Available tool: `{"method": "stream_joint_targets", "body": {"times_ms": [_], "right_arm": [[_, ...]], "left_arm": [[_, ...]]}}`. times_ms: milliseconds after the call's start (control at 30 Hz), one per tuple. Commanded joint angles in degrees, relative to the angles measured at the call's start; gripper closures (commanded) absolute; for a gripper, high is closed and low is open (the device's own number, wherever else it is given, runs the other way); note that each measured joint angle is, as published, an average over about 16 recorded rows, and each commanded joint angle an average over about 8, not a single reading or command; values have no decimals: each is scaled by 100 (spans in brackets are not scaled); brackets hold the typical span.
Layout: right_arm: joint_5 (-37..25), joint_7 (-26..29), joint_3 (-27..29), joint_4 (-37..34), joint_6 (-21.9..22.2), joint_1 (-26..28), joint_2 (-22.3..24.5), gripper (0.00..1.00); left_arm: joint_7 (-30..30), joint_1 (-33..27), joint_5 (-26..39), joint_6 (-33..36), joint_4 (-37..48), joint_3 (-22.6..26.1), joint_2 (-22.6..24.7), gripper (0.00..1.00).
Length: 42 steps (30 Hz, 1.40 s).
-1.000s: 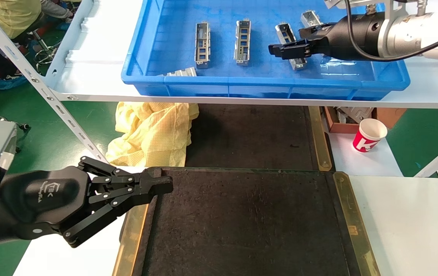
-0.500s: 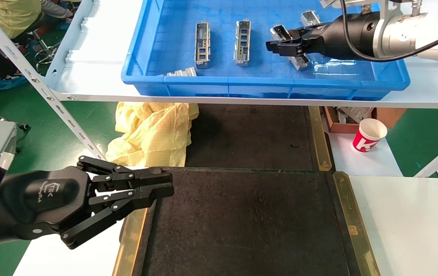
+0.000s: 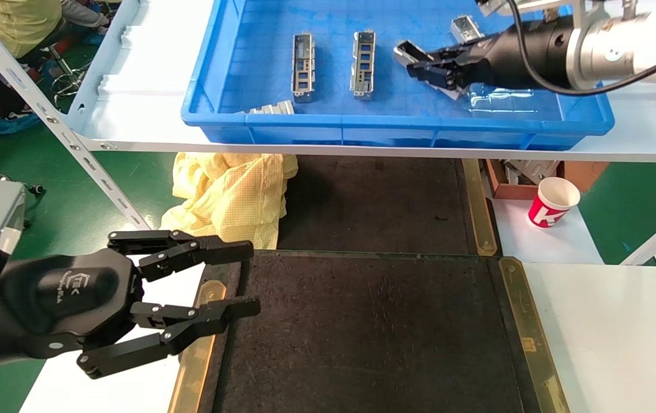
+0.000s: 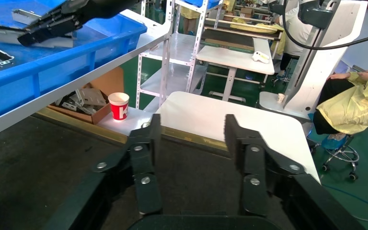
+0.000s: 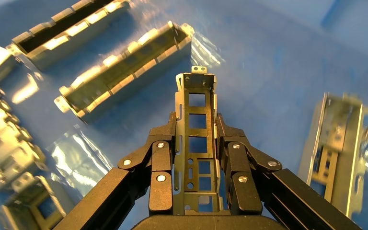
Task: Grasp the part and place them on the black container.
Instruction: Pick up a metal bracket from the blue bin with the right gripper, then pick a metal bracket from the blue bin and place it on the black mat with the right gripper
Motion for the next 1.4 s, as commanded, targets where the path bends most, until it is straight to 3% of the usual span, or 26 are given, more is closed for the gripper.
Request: {"method": "stream_joint_targets", "body": {"times_ms": [33,267,533,633,833,1200,1400], "right_arm": [[24,-28,17,29,-46,49,16,100],[181,-274,120,187,-632,300,229,100],[255,-747,101,443,-2622,452,606,100],[271,-898,34,559,-3085,403,708,100],[538,-971,-220,1151,-3216,71,961,100],[1827,-583,-1389,3331,-3158,-982,1682,100],[1945,-1067,-1848,3349,-2875,-1327,1516,100]], "left_arm": [[0,0,0,0,0,0,0,0],[0,0,0,0,0,0,0,0],[0,0,0,0,0,0,0,0],[0,0,0,0,0,0,0,0],[0,0,0,0,0,0,0,0],[0,0,0,0,0,0,0,0],[0,0,0,0,0,0,0,0]]}}
